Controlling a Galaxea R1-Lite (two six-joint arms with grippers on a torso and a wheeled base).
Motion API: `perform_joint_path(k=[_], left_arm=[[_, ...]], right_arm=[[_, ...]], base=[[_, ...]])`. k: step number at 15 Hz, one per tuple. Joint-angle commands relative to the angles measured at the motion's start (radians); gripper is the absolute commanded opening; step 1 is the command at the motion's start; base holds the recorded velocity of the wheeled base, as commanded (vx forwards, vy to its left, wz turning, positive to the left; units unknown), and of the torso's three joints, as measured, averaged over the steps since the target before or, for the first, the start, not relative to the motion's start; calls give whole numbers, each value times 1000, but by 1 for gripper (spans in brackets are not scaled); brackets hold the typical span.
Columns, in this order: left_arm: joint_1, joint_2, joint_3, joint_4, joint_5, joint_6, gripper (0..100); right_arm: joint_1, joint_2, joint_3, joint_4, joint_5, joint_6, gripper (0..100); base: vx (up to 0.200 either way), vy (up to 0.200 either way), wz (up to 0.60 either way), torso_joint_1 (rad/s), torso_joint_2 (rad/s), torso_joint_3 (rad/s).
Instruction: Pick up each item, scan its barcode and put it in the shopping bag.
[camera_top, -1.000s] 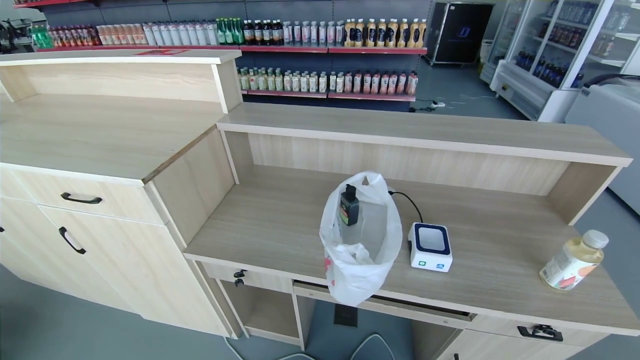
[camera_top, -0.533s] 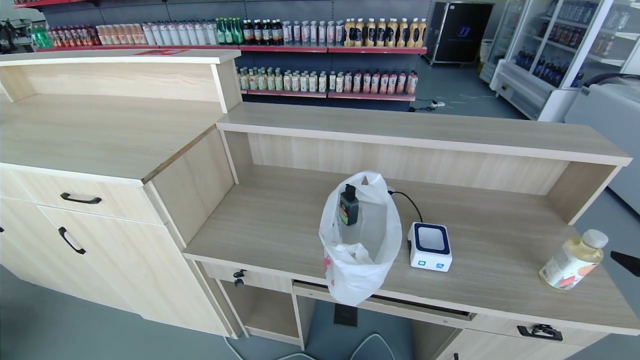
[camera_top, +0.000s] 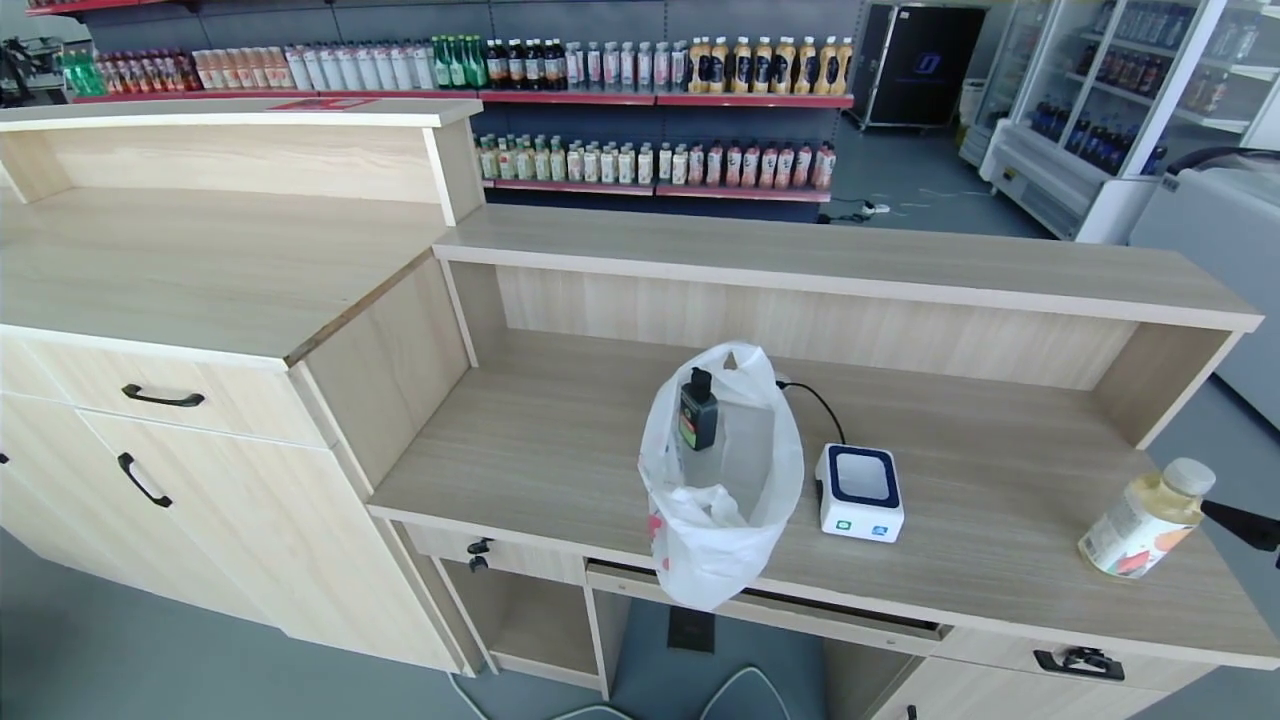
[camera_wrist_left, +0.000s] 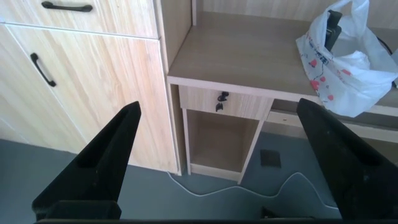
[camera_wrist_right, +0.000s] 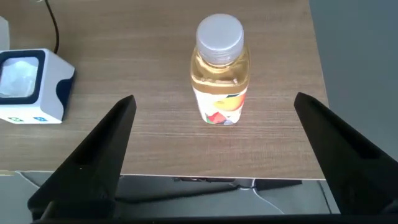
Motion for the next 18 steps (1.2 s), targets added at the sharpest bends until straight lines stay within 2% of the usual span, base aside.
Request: perform_joint_path(k=[1, 9, 13, 18], left_arm=[[0, 0, 0, 0, 0, 0, 100], [0, 0, 0, 0, 0, 0, 100], [0, 0, 0, 0, 0, 0, 100], [0, 0, 0, 0, 0, 0, 100]], right_arm=[[0, 26, -19, -5, 2, 3, 100], [-75, 144, -80, -10, -7, -184, 100], [-66, 215, -180, -5, -7, -181, 100], [-34, 289, -189, -12, -7, -198, 100]], base=[[0, 0, 0, 0, 0, 0], [0, 0, 0, 0, 0, 0], [0, 0, 0, 0, 0, 0], [0, 0, 0, 0, 0, 0]])
